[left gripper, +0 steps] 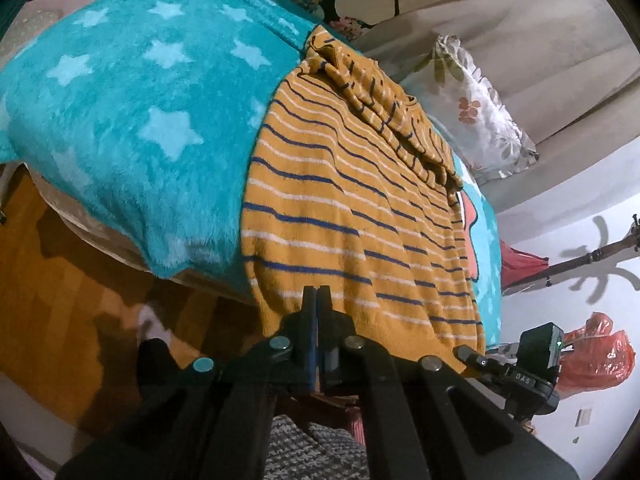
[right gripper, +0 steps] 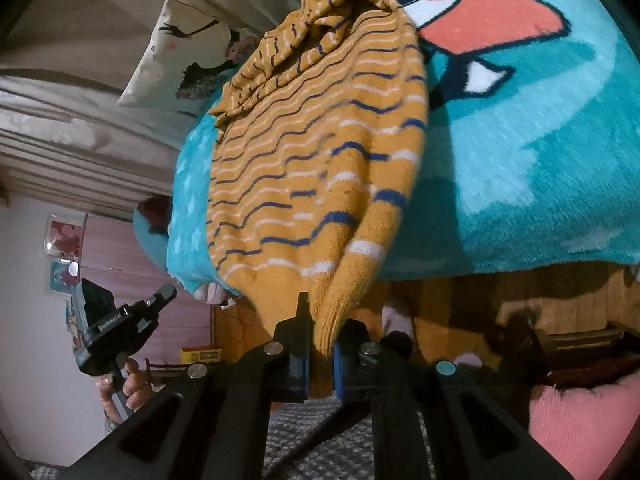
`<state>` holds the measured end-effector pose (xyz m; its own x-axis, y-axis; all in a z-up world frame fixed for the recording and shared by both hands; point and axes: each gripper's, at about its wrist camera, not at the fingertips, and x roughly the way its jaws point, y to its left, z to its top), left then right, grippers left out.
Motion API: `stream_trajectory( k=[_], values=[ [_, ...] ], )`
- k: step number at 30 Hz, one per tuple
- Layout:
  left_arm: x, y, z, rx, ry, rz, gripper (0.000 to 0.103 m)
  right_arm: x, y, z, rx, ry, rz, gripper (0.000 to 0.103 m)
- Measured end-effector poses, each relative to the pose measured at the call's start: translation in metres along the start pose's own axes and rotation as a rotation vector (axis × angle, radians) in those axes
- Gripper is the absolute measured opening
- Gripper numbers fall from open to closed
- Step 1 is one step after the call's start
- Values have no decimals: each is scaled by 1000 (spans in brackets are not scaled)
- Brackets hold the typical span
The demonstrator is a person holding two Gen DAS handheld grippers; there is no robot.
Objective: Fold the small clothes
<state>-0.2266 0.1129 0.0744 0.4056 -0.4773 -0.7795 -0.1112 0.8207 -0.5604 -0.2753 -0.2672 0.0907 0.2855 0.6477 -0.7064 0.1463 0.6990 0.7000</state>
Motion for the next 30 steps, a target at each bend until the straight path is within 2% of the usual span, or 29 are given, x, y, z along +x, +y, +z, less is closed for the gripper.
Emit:
stream_trajectory(
  k=[2,3,4,6,9,10,12,15,19,25,29,30],
  values=[
    [3,1,2,28,-2,42,3,2,5,4,-10,3,-1,9],
    [5,2,2,40,0,61,13,0,7,5,-13,4,2,9],
    [8,5,3,46,3,75,30,-1,11,7,-18,2,4,9],
    [13,13,3,37,0,67,50,-9,23,14,-41,-4,5,9],
    [22,24,2,12,8,9,60,-25,40,25,-73,-19,15,9],
    [26,29,0,-13,13,-30,68,-30,44,29,-76,-21,22,9],
    [33,37,-5,-68,17,-125,78,-39,53,35,-83,-19,30,9],
    [45,46,-13,-122,23,-215,82,-48,68,42,-98,-18,21,9],
    [60,51,-25,-143,46,-301,86,-53,83,48,-119,-13,9,9],
    [72,44,-32,-139,2,-444,92,-47,92,52,-142,22,-47,9],
    [83,35,-32,-129,39,-462,92,-45,95,53,-151,18,-61,9],
    [83,33,-31,-124,47,-459,85,-46,96,52,-153,14,-60,9]
  ],
)
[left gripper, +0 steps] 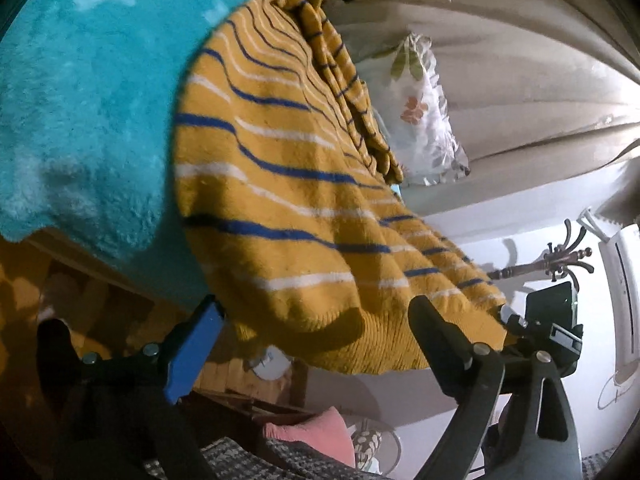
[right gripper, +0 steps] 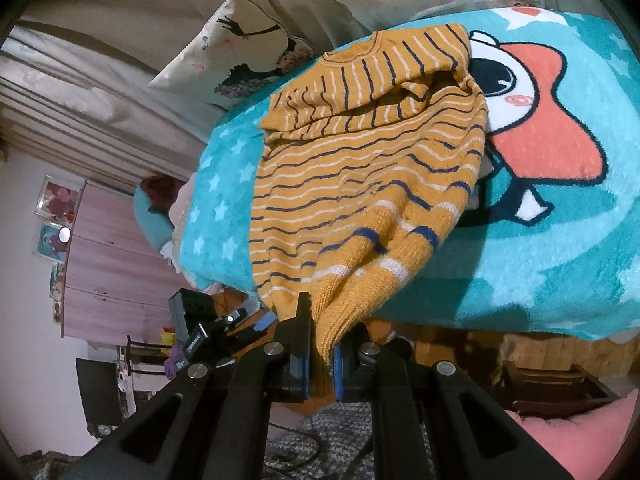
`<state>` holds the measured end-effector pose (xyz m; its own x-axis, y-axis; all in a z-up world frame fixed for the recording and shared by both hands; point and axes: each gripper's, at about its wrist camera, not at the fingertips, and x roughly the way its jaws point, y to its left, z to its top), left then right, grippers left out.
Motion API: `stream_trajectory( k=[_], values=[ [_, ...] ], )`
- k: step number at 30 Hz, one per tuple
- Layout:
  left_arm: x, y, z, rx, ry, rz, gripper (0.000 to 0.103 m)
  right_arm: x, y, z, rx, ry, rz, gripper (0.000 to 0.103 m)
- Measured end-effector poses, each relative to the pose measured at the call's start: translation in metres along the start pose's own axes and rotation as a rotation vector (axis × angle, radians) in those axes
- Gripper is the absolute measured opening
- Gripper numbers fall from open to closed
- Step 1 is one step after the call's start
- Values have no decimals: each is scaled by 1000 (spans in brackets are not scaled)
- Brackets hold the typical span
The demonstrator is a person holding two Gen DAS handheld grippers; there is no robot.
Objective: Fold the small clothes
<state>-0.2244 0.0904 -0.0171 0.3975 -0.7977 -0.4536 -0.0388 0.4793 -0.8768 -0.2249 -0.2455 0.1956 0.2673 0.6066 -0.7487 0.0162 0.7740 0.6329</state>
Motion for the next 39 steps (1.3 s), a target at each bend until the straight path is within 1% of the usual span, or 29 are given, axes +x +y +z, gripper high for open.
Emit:
stream_trajectory(
  k=[1,2,3,5,8,11,14,15,16,18,20,21,22,24,25,26,27,29,30,32,33,34,35,36,37,39],
  values=[
    [-1,-1,1,3,6,2,55,0,1,-1,0,-6,1,9],
    [-3,-2,2,3,20,12,36,-1,0,-2,3,-14,3,9],
    [-5,-3,5,-6,25,22,12,-3,-1,-4,8,-21,6,9],
    [-15,-7,10,-20,11,40,12,-5,-7,-8,30,-39,21,9],
    [-36,-29,21,33,-18,88,12,-2,-17,-15,57,-58,45,9],
    [-53,-57,38,79,-58,129,11,-2,-21,-17,72,-76,81,9],
    [-58,-80,59,123,-91,170,11,-2,-19,-6,63,-107,113,9],
    [-57,-88,70,138,-98,185,10,-2,-17,0,61,-115,120,9],
    [-56,-95,81,155,-106,199,6,-2,-15,6,59,-123,124,9],
    [-47,-109,108,183,-116,223,6,-1,-7,29,40,-148,125,9],
    [-36,-120,140,200,-129,223,6,0,2,53,17,-168,115,9],
    [-31,-126,155,212,-137,229,4,1,5,65,9,-177,107,9],
    [-26,-129,166,219,-142,231,0,4,7,79,-2,-187,97,9],
    [-12,-139,202,232,-149,224,0,13,8,109,-10,-208,68,9],
    [-6,-143,214,238,-150,225,0,19,7,125,-11,-212,57,9],
    [4,-147,233,250,-149,228,0,24,6,137,-15,-217,42,9],
    [14,-149,249,256,-142,235,0,31,3,152,-16,-226,14,9],
    [34,-152,276,266,-122,260,0,48,-6,181,5,-230,-18,9],
    [43,-155,287,287,-112,274,0,58,-13,195,20,-232,-42,9],
    [55,-158,297,331,-83,298,1,78,-26,219,47,-232,-108,9],
    [61,-158,300,360,-59,308,8,87,-34,230,68,-225,-140,9],
    [67,-156,301,392,-25,316,24,99,-45,240,98,-212,-167,9],
    [73,-152,300,414,1,335,35,109,-54,247,124,-199,-188,9],
    [78,-145,299,433,24,371,52,117,-63,252,141,-186,-209,9],
    [82,-137,297,442,45,399,55,125,-70,256,158,-174,-230,9],
    [96,-120,291,449,118,427,55,137,-83,260,203,-152,-238,9]
  ],
)
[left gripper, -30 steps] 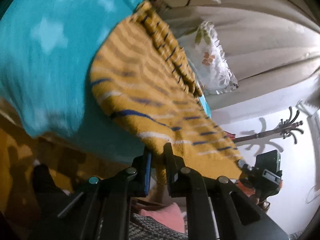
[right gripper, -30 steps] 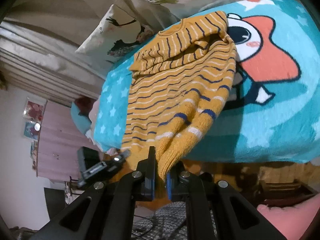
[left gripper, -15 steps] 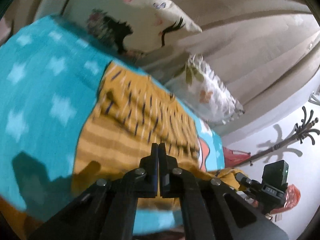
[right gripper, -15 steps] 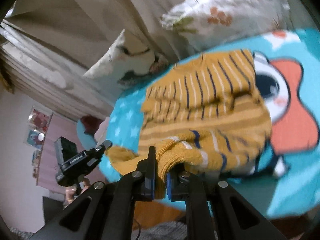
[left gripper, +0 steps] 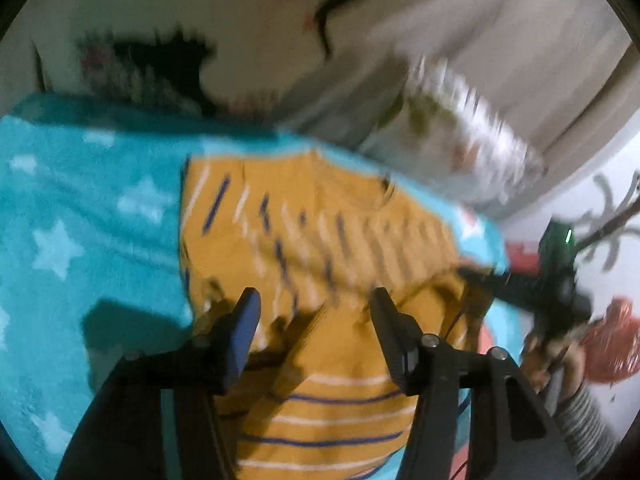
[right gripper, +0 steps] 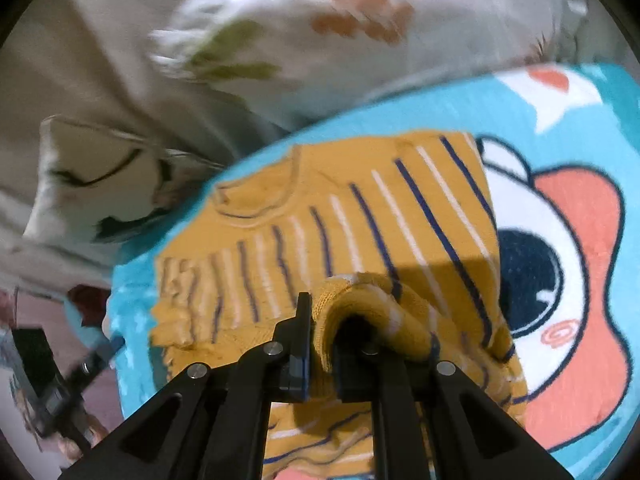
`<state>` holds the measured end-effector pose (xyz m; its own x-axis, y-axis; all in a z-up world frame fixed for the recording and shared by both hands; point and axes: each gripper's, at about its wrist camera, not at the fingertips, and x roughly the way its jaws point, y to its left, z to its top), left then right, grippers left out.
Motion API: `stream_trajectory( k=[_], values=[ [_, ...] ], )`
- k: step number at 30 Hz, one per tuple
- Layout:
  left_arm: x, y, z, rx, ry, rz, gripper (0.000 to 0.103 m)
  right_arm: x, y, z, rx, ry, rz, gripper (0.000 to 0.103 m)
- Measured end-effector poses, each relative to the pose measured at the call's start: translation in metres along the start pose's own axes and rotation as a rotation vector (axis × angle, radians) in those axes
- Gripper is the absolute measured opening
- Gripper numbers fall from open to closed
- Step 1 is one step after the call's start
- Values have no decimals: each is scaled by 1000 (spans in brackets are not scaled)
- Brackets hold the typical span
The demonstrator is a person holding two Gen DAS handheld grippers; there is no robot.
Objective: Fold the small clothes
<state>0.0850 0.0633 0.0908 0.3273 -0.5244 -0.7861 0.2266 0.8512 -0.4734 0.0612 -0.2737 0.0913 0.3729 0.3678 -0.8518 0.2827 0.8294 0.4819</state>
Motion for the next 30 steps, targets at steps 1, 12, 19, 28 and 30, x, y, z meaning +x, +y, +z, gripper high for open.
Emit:
stream_trajectory(
  k=[1,12,19,28,30],
  values=[
    [7,2,-4,11,23,9,55,5,-3,0,16,8,5,9],
    [51,-21,-20,174,132,43,4,4,3,-9,6,13,-24,10],
    [-4,4,27,29,2,-39,4,-32,14,-9,19,-41,57,10],
    [57,24,98,-36,14,92,5,42,-8,63,172,-5,64,16],
    [58,28,99,-61,8,66,10,58,-22,68,257,11,103,19]
  ],
)
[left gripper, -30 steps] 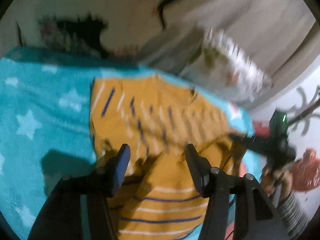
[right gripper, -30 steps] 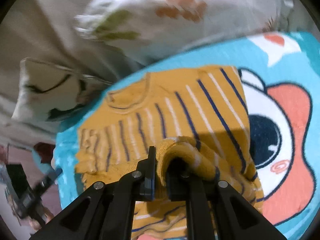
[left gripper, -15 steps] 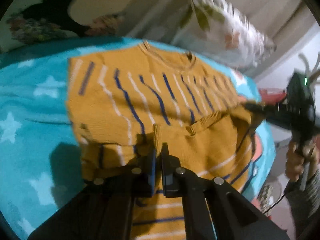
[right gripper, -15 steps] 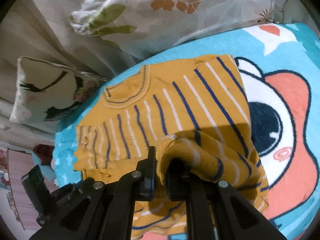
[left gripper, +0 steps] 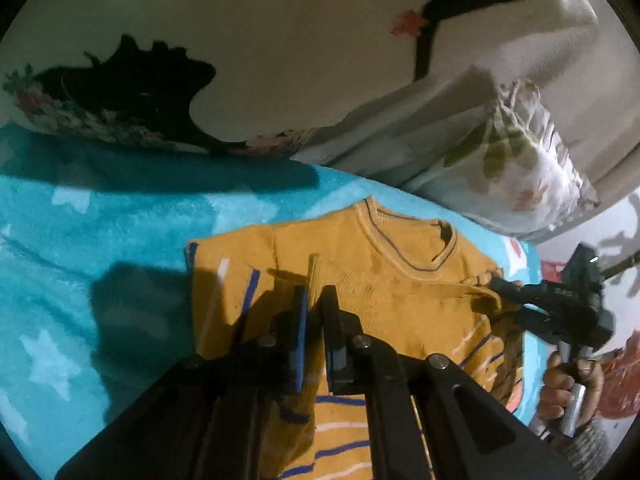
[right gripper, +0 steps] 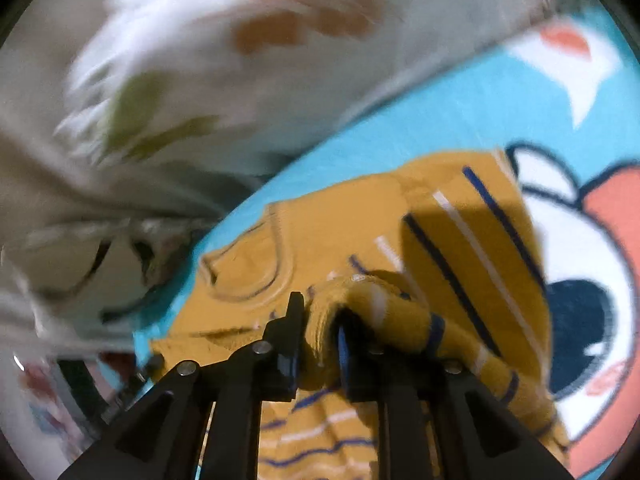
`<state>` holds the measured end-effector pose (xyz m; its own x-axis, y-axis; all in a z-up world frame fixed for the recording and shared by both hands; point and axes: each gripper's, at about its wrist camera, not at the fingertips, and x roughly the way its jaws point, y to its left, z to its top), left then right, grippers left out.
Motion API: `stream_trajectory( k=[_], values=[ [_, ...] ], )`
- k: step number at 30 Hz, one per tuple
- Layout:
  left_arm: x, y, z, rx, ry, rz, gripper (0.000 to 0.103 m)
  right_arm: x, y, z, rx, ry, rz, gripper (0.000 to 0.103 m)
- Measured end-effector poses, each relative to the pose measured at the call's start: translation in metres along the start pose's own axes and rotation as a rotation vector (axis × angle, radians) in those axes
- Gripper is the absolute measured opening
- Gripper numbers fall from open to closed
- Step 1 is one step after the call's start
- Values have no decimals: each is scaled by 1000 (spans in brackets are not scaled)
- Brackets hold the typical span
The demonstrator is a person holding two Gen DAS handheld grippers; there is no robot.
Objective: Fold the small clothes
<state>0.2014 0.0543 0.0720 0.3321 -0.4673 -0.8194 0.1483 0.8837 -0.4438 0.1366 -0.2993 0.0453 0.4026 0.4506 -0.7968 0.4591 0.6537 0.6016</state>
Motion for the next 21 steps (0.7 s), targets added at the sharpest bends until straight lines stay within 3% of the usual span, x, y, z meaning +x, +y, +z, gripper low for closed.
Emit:
stream_trajectory(
  k=[1,3,5,9,13,19,21],
  values=[
    [-3,2,0,-9,-10,-16,19,3,-7,2,45,4,37,21],
    [-11,8,-1,-37,-40,-36,36,3,-18,6,113,-10,117,35],
    [-16,15,-2,-58,-50,-40,39,0,-27,10,176,-29,217,51],
    [-23,20,-8,-65,-42,-19,39,-15,-43,18,271,-88,289,52],
    [-35,14,-22,-12,-40,10,42,-48,-43,18,198,-125,201,55],
    [-44,17,-56,32,10,55,49,-92,-46,-23,-85,-102,-152,58],
    [-45,19,-68,49,29,64,52,-98,-54,-42,-127,-86,-208,60]
  ],
)
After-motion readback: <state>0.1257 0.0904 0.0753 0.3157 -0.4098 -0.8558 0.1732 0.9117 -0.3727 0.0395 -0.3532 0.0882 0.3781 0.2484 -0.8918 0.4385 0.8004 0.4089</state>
